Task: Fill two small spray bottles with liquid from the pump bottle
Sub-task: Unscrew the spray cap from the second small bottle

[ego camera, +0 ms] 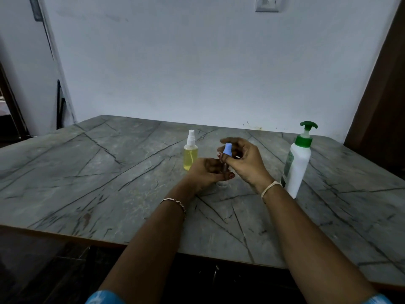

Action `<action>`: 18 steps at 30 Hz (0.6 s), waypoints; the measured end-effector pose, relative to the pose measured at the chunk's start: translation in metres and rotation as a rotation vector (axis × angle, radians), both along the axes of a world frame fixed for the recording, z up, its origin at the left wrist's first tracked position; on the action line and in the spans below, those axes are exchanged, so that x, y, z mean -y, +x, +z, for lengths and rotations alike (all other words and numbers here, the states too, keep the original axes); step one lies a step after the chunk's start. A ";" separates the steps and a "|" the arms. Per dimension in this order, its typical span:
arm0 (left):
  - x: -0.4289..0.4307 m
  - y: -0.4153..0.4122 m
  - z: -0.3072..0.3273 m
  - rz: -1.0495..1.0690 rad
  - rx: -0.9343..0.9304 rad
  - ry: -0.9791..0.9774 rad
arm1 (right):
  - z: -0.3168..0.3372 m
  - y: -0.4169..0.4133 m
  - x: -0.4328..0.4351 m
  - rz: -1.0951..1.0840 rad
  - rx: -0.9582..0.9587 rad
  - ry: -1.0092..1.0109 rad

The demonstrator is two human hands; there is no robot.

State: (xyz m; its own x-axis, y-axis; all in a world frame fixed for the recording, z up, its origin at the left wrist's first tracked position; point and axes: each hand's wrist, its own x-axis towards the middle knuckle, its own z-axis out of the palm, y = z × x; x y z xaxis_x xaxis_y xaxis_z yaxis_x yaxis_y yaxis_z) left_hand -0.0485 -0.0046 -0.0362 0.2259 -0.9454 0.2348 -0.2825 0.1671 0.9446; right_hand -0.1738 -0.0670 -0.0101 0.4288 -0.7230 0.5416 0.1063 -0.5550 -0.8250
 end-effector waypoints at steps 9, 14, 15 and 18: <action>0.000 -0.007 0.002 0.125 0.409 -0.059 | 0.026 0.044 -0.020 -0.102 0.082 0.241; 0.002 -0.004 0.000 0.075 0.298 -0.011 | 0.036 0.036 -0.015 0.107 0.107 0.375; 0.003 -0.004 0.000 0.073 0.293 -0.008 | 0.037 0.035 -0.013 0.155 0.089 0.377; 0.007 -0.003 -0.002 0.081 0.283 -0.005 | 0.035 0.029 -0.004 0.235 0.008 0.346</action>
State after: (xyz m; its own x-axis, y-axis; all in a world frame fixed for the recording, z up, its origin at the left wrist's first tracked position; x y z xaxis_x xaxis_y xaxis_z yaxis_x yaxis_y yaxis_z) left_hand -0.0512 -0.0112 -0.0378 0.2257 -0.9257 0.3036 -0.5473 0.1373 0.8256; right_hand -0.1450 -0.0631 0.0247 0.6008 -0.7456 0.2882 0.2041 -0.2055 -0.9571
